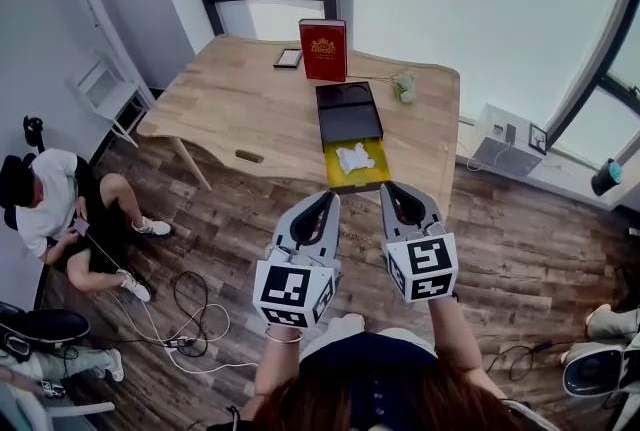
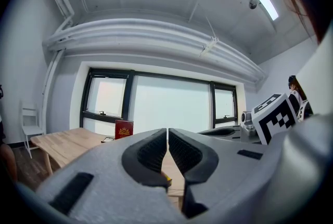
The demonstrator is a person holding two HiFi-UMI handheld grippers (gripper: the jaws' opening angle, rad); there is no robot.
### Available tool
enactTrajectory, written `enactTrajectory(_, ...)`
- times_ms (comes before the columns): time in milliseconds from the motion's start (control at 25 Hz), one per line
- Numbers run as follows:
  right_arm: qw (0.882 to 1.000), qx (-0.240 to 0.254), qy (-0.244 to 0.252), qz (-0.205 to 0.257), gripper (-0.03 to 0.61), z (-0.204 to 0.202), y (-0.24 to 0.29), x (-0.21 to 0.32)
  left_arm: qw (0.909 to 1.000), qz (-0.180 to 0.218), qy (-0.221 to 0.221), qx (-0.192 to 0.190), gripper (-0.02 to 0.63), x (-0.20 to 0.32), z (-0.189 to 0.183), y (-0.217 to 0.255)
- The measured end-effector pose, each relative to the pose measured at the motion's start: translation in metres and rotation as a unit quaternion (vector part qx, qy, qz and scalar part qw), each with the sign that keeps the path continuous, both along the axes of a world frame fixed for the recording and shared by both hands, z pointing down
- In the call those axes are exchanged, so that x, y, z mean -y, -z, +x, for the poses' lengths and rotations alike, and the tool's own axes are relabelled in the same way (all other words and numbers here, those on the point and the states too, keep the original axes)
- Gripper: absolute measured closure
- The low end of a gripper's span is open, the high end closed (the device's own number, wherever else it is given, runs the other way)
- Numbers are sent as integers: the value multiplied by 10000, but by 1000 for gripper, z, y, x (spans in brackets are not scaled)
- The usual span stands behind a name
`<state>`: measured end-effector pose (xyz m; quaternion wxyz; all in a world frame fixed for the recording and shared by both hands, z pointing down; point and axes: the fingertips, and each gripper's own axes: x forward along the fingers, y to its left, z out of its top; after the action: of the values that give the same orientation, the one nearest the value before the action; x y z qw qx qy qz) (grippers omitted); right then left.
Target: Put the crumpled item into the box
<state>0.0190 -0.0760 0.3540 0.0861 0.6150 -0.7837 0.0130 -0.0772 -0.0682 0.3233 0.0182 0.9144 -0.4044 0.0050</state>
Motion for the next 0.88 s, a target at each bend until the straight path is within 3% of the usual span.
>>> enactTrajectory(880, 9988, -32, 291, 391, 554, 27, 42, -81, 9997, -80, 220, 54, 581, -60, 38, 6)
